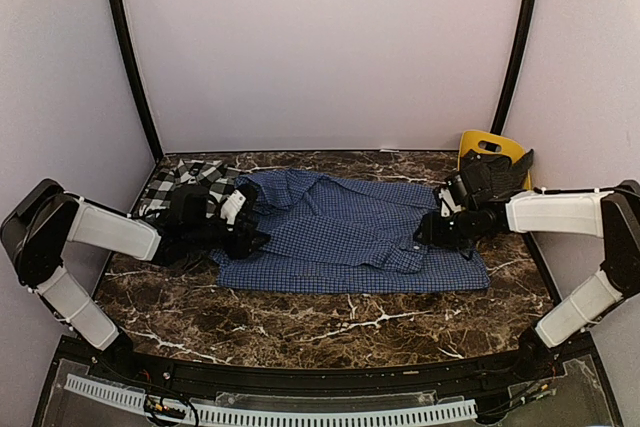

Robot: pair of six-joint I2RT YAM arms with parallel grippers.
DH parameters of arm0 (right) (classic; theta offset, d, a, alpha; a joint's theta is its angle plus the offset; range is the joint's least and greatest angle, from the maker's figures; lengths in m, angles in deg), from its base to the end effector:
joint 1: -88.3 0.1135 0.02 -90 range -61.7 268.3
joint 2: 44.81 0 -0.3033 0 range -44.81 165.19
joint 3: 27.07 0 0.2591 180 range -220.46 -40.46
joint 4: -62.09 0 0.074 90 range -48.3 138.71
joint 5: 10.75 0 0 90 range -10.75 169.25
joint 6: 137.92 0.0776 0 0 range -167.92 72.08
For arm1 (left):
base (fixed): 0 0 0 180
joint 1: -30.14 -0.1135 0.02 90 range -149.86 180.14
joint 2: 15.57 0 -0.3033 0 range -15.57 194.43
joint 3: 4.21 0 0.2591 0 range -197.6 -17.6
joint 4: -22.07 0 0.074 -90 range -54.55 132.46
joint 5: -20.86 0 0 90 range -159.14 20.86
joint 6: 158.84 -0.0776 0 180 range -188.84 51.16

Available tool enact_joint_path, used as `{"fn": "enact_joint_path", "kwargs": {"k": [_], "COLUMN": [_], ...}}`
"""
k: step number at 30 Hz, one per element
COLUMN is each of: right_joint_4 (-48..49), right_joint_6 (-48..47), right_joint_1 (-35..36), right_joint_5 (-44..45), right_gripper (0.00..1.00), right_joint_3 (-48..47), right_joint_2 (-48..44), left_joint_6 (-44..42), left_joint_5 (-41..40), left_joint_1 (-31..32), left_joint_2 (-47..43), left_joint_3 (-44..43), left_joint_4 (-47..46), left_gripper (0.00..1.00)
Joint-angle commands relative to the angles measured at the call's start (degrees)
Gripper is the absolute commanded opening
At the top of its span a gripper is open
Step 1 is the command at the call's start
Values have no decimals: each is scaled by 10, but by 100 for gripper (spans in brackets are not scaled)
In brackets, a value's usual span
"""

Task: Fold and stack the long sleeve shirts
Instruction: Fold the sleeve of the 1/3-folded shirt.

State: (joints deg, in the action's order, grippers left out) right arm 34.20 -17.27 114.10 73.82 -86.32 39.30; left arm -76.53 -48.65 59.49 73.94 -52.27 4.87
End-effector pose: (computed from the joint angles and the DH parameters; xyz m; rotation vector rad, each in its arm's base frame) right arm 0.2809 0.1439 0.1859 0.0675 2.5636 0.5158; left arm 0.2877 -0.1930 0.1850 0.8575 1.8238 -0.5984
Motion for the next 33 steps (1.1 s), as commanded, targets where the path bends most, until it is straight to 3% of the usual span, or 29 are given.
{"fn": "enact_joint_path", "kwargs": {"k": [1,11,27,33], "right_joint_4": [56,130,184,217], "right_joint_6": [46,77,113,133], "right_joint_1": [-1,-1,0,13], "right_joint_5": [-16,-72,-77,-85], "right_gripper": [53,46,42,27], "right_joint_3": [44,83,115,128], "right_joint_2": [-23,5,23,16], "left_joint_6": [8,14,14,11], "left_joint_5": [1,2,1,-1], "left_joint_1": [-4,-4,-3,-4], "left_joint_2": [-12,-7,-10,-8], "left_joint_3": [6,1,0,-2], "left_joint_4": [-15,-9,-6,-3], "left_gripper": [55,55,55,55]}}
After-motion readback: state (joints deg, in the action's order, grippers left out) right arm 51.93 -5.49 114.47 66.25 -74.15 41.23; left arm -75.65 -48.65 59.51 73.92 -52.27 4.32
